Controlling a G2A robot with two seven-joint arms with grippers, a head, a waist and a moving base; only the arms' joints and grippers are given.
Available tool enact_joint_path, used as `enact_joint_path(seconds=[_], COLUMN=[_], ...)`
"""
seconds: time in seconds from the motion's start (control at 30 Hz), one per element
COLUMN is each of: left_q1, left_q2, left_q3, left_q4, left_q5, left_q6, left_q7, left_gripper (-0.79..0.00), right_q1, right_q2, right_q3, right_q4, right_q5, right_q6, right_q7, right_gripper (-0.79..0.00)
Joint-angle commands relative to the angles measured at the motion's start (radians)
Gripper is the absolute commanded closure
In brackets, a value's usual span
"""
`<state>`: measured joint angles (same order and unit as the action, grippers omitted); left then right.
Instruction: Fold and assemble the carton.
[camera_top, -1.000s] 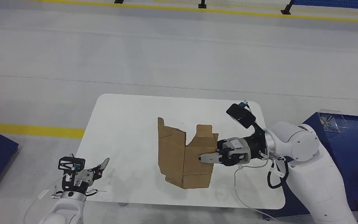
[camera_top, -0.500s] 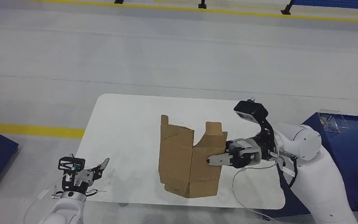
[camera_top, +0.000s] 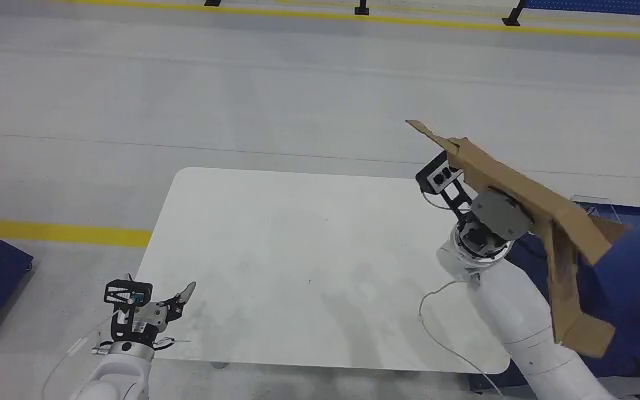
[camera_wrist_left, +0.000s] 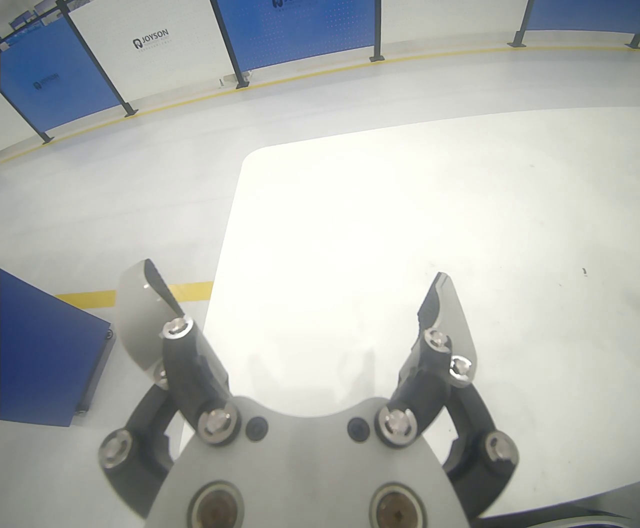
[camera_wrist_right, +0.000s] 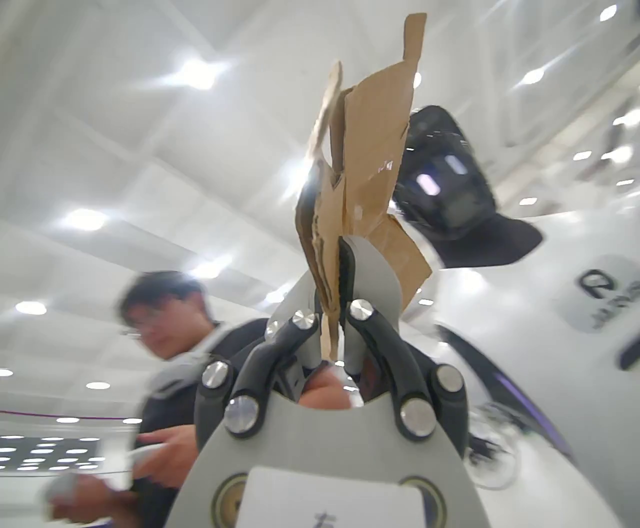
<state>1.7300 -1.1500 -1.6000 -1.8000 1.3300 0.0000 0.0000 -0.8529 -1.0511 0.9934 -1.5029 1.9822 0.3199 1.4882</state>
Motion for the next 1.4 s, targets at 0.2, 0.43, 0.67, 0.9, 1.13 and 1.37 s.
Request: enact_joint_path(seconds=[0.2,0.43,0.67,0.9,1.13,1.37], left_q1=[0.000,0.000,0.000,0.000,0.000,0.000], left_q2=[0.000,0.000,0.000,0.000,0.000,0.000], left_q3=[0.000,0.000,0.000,0.000,0.000,0.000], left_q4=[0.000,0.000,0.000,0.000,0.000,0.000], left_q5=[0.000,0.000,0.000,0.000,0.000,0.000], left_q6=[0.000,0.000,0.000,0.000,0.000,0.000], left_q7=[0.000,0.000,0.000,0.000,0.000,0.000], left_gripper=[-0.785,-0.785,-0.785,-0.785,-0.785,-0.785], right_q1=[-0.009,-0.013,0.035,0.052,-0.073,-0.182], right_q2=[-0.084,-0.121,-0.112,-0.059,-0.024,-0.027], right_q3=[-0.207,-0.188,-0.016,0.282,0.480,0.505], right_q4=[0.060,0.109,0.078,0.024,-0.070,-0.109], right_q5=[0.475,0.510,-0.001,-0.529,-0.895,-1.172], right_q6=[0.305,0.388,0.125,-0.328,-0.618,-0.753], right_q7=[-0.293,-0.376,-0.113,0.048,0.034,-0.100], right_gripper=[0.000,0.000,0.000,0.000,0.000,0.000])
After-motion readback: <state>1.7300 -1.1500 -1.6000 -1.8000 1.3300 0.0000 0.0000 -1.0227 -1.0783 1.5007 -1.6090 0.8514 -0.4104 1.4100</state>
